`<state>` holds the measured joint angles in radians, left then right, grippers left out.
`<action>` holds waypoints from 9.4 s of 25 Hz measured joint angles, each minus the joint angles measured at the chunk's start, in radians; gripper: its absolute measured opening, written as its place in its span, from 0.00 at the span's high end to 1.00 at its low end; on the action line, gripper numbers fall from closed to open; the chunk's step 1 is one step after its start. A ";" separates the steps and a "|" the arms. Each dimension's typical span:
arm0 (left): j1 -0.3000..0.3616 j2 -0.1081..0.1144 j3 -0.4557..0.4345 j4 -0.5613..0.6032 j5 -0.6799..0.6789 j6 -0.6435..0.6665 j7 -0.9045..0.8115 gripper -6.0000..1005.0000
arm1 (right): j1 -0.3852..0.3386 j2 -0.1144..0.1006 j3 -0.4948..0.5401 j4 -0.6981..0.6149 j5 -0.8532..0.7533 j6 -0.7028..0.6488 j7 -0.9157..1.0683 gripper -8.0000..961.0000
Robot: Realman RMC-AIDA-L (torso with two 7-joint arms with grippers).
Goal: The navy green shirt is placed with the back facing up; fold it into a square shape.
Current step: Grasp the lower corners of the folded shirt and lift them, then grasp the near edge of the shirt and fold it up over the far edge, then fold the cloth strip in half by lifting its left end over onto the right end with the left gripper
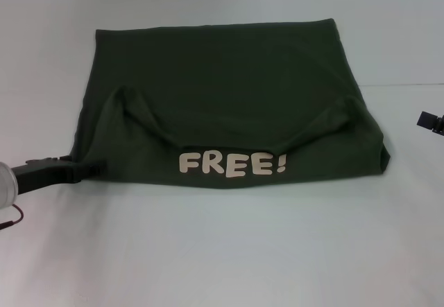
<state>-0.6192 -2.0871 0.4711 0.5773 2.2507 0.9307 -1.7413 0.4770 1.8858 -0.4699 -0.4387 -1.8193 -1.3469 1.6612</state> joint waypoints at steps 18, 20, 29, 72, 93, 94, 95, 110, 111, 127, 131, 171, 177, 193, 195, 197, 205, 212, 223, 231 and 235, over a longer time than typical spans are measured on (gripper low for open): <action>-0.008 0.003 0.001 -0.047 0.004 -0.045 -0.004 0.14 | -0.001 -0.002 0.001 0.000 -0.011 0.003 0.002 0.02; -0.010 0.003 0.001 -0.051 0.004 -0.045 -0.001 0.15 | -0.002 -0.002 0.001 0.000 -0.011 0.003 0.002 0.02; -0.009 0.004 0.001 -0.052 0.001 -0.045 -0.001 0.22 | -0.002 -0.003 0.001 0.000 -0.011 0.002 0.003 0.02; -0.010 0.006 -0.008 -0.050 -0.004 -0.045 -0.021 0.93 | 0.066 -0.014 -0.084 -0.119 -0.180 0.006 0.262 0.02; -0.017 0.006 -0.008 -0.050 -0.007 -0.039 -0.032 0.93 | 0.331 -0.021 -0.210 -0.101 -0.678 0.191 0.579 0.02; -0.017 0.006 -0.007 -0.049 -0.007 -0.037 -0.032 0.93 | 0.332 -0.017 -0.211 -0.097 -0.677 0.198 0.570 0.02; -0.017 0.006 -0.007 -0.049 -0.007 -0.035 -0.032 0.93 | 0.332 -0.010 -0.211 -0.094 -0.677 0.204 0.556 0.02; -0.022 0.007 -0.009 -0.050 -0.006 -0.030 -0.034 0.93 | 0.336 0.070 -0.250 -0.051 -0.686 0.369 0.428 0.11; -0.022 0.007 -0.009 -0.050 -0.006 -0.030 -0.035 0.93 | 0.335 0.072 -0.253 -0.051 -0.686 0.375 0.428 0.14; -0.023 0.009 -0.011 -0.047 -0.006 -0.026 -0.036 0.93 | 0.324 0.072 -0.247 -0.057 -0.681 0.382 0.435 0.58; -0.023 0.009 -0.011 -0.045 -0.006 -0.015 -0.038 0.93 | 0.321 0.067 -0.246 -0.056 -0.680 0.374 0.435 0.69; -0.075 0.176 -0.264 0.210 0.423 0.970 -0.349 0.93 | -0.057 0.037 0.110 -0.383 -0.417 -0.485 0.165 0.95; -0.127 0.208 -0.318 0.189 0.346 0.926 -0.442 0.93 | 0.043 -0.021 0.139 -0.297 -0.367 -0.375 0.235 0.95; -0.187 0.185 -0.308 -0.020 0.083 0.368 -0.455 0.93 | 0.271 0.007 0.098 -0.172 -0.365 0.135 0.283 0.95; -0.200 0.175 -0.304 -0.057 0.056 0.288 -0.412 0.93 | 0.288 0.019 0.097 -0.151 -0.363 0.199 0.269 0.94; -0.214 0.164 -0.299 -0.082 0.044 0.226 -0.378 0.93 | 0.306 0.028 0.095 -0.125 -0.361 0.264 0.254 0.93; -0.268 0.063 -0.287 -0.136 -0.029 -0.075 -0.221 0.93 | 0.372 0.068 0.040 -0.008 -0.352 0.577 0.240 0.90; -0.292 0.010 -0.286 -0.186 -0.142 -0.244 -0.065 0.93 | 0.415 0.110 -0.008 0.022 -0.351 0.748 0.240 0.86; -0.280 0.000 -0.286 -0.226 -0.283 -0.353 -0.012 0.90 | 0.424 0.118 -0.012 0.038 -0.327 0.817 0.252 0.81; -0.275 -0.001 -0.286 -0.231 -0.295 -0.372 -0.010 0.63 | 0.414 0.101 -0.023 0.039 -0.333 0.800 0.257 0.48; -0.267 0.000 -0.285 -0.230 -0.295 -0.339 -0.010 0.55 | 0.394 0.091 -0.031 0.022 -0.330 0.763 0.258 0.30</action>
<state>-0.8866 -2.0875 0.1857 0.3473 1.9558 0.5913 -1.7514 0.8715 1.9763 -0.5005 -0.4171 -2.1489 -0.5838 1.9190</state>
